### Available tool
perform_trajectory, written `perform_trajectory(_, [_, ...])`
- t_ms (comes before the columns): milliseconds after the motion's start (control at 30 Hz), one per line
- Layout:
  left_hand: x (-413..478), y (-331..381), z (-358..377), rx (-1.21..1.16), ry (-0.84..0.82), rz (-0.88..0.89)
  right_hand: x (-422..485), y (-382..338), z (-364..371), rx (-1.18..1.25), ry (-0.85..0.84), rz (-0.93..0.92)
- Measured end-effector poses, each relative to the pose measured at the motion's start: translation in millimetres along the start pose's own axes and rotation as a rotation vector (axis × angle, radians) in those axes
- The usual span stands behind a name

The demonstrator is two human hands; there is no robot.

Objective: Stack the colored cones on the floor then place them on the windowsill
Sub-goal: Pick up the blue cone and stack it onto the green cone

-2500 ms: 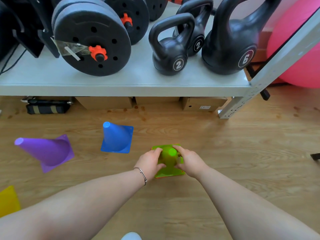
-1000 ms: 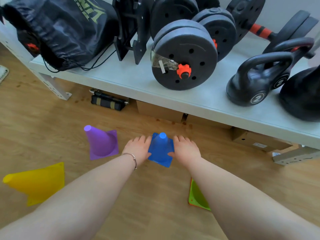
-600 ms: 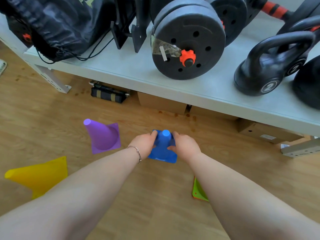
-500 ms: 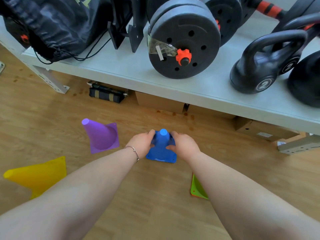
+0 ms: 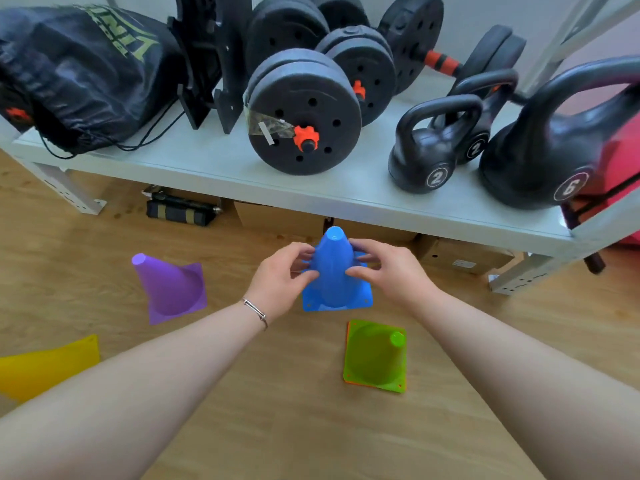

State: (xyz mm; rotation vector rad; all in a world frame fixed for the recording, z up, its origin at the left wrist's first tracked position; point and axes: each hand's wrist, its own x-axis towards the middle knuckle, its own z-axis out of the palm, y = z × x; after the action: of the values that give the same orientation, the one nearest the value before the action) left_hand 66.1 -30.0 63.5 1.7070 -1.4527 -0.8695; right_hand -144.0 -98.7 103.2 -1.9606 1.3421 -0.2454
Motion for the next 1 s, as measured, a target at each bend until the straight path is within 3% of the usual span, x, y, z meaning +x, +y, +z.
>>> perform_trajectory(200, [-13.1,53.5,41.4,0.039,-0.084,0.126,-63.1,27.6,-48.4,0.065,0.085,0.067])
perform_trajectory(333, [-26.9,63.8,64.0,0.064,-0.184,0.121,-93.9,53.3,-51.0,0.125,0.096,0.115])
perform_trajectory(767, [-49.1,0.3,116.2,0.252,-0.434,-0.003,-112.6,120.1,35.5,0.246,-0.023,0.300])
perform_trajectory(1000, [-51.8,-20.6,136.0,0.334,-0.473,0.011,-110.5,136.2,56.7,0.263,-0.059,0.374])
